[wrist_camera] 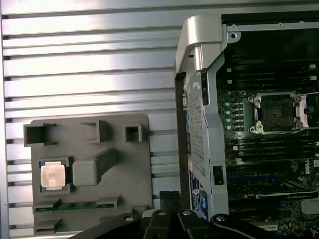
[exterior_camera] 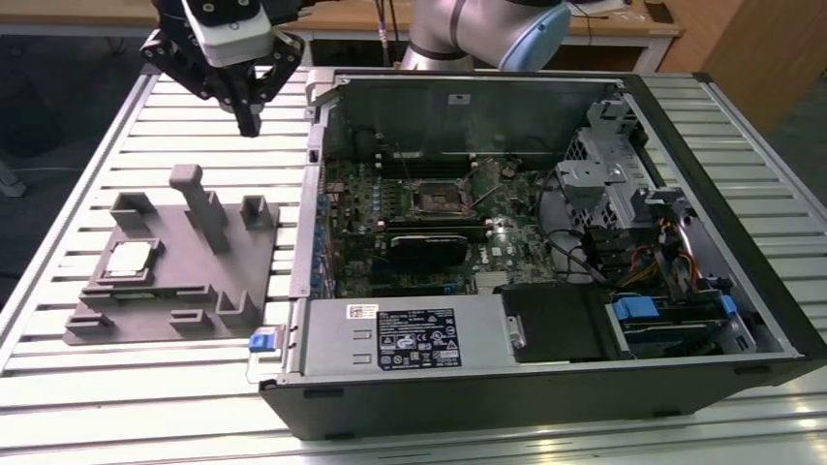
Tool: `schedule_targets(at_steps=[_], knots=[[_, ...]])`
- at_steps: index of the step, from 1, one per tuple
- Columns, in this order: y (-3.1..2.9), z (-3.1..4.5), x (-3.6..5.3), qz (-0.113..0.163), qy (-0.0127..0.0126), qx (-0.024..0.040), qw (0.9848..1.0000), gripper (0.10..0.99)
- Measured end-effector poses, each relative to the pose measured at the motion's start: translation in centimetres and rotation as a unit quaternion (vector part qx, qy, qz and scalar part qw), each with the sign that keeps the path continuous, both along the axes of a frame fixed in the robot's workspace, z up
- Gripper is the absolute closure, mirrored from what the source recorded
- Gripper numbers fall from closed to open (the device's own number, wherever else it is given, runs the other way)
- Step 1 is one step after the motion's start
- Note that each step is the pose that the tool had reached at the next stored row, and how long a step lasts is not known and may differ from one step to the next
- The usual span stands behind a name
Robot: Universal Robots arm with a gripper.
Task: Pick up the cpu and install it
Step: 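Reach for the cpu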
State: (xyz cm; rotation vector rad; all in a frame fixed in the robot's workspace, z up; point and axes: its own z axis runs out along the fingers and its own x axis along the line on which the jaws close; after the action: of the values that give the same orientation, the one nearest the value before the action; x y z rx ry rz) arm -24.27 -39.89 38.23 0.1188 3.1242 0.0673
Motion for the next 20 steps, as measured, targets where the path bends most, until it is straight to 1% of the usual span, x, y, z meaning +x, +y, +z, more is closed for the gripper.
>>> schedule_targets(at_steps=[4, 20], knots=[[0.0, -0.05, -0.34, 0.0, 0.0007, 0.0, 1.0, 0.98], [0.0, -0.23, -2.33, 0.0, 0.0028, 0.0, 1.0, 0.98]])
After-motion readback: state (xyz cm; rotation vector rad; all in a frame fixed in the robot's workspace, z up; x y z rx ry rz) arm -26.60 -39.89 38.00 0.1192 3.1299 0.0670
